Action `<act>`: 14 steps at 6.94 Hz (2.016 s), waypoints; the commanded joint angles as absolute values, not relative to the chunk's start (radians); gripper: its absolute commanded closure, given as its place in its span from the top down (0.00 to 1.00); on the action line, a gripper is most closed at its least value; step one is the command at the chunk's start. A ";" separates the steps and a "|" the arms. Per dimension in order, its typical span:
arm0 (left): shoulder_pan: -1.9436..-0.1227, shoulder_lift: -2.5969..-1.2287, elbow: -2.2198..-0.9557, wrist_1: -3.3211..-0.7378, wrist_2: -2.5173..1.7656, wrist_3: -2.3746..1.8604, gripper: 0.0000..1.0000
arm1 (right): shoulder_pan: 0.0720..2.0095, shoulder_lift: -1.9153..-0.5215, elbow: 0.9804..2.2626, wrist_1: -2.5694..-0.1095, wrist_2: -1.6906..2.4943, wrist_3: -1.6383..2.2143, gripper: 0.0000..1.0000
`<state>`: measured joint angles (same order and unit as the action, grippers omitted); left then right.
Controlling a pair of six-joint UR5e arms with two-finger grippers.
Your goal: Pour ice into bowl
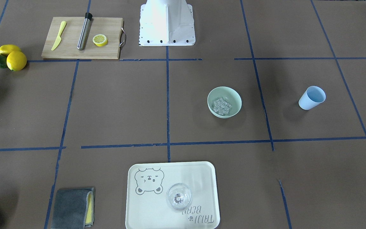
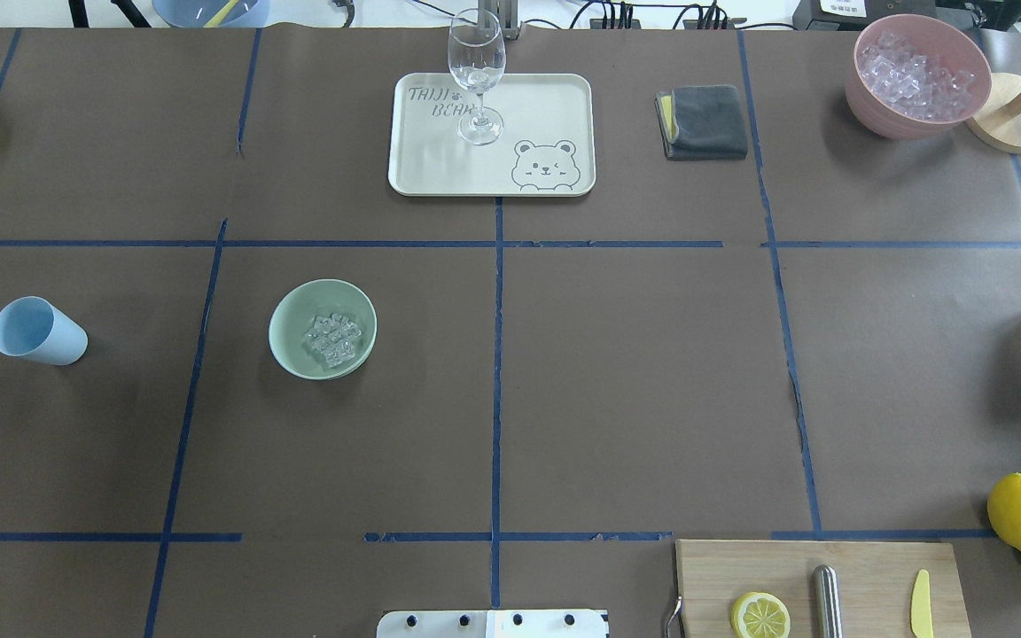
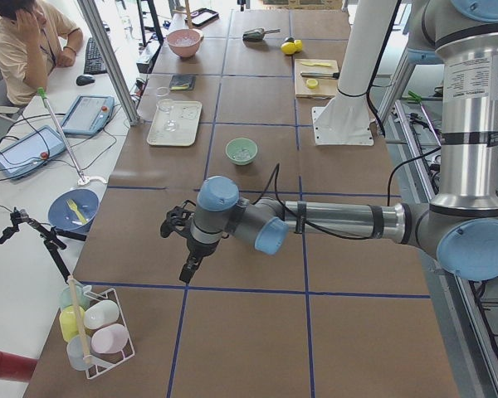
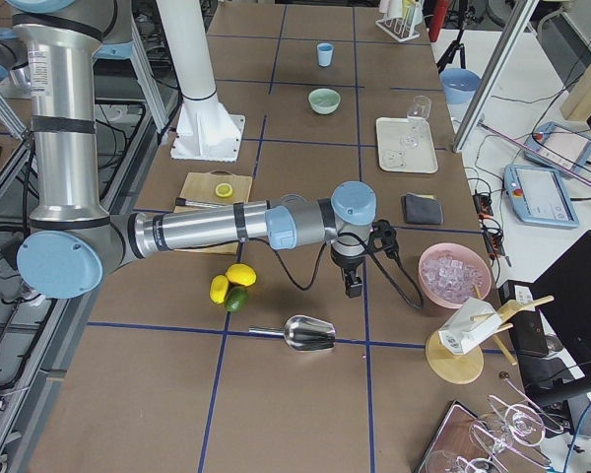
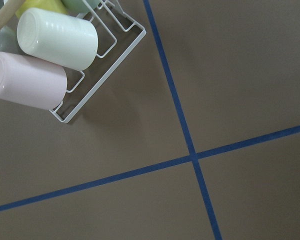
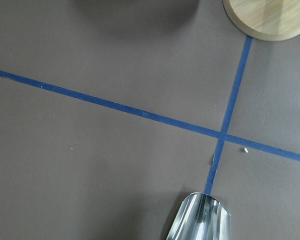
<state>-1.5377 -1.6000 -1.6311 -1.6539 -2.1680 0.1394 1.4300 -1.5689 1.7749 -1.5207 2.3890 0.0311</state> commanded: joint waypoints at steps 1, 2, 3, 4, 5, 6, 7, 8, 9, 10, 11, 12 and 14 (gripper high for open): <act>-1.555 -1.617 -1.631 -1.493 -2.201 0.184 1.00 | 1.291 -1.492 1.850 -1.520 2.396 0.266 1.00; -1.565 -1.603 -1.631 -1.493 -2.347 0.183 1.00 | 1.200 -1.458 1.900 -1.520 2.393 0.393 1.00; -1.569 -1.582 -1.629 -1.488 -2.405 0.183 1.00 | 1.122 -1.410 1.940 -1.520 2.387 0.557 1.00; -1.569 -1.577 -1.631 -1.485 -2.407 0.183 1.00 | 1.009 -1.293 1.936 -1.523 2.370 0.747 1.00; -1.565 -1.580 -1.606 -1.486 -2.404 0.183 1.00 | 0.867 -1.196 1.921 -1.523 2.255 0.929 1.00; -1.566 -1.578 -1.603 -1.483 -2.405 0.181 1.00 | 0.762 -1.083 1.875 -1.523 2.132 1.030 1.00; -1.565 -1.580 -1.591 -1.485 -2.405 0.181 1.00 | 0.699 -0.965 1.788 -1.520 2.094 1.114 1.00; -1.565 -1.580 -1.594 -1.485 -2.405 0.183 1.00 | 0.645 -0.856 1.688 -1.520 2.042 1.143 1.00; -1.565 -1.580 -1.597 -1.485 -2.405 0.181 1.00 | 0.596 -0.762 1.581 -1.491 1.964 1.163 1.00; -1.565 -1.578 -1.598 -1.486 -2.407 0.183 1.00 | 0.550 -0.699 1.452 -1.348 1.915 1.245 1.00; -1.565 -1.578 -1.598 -1.486 -2.408 0.183 1.00 | 0.510 -0.624 1.313 -1.221 1.855 1.281 1.00; -1.565 -1.578 -1.598 -1.488 -2.408 0.183 1.00 | 0.476 -0.520 1.172 -1.188 1.789 1.313 1.00; -1.565 -1.578 -1.597 -1.489 -2.408 0.183 1.00 | 0.447 -0.476 1.109 -1.187 1.786 1.327 0.96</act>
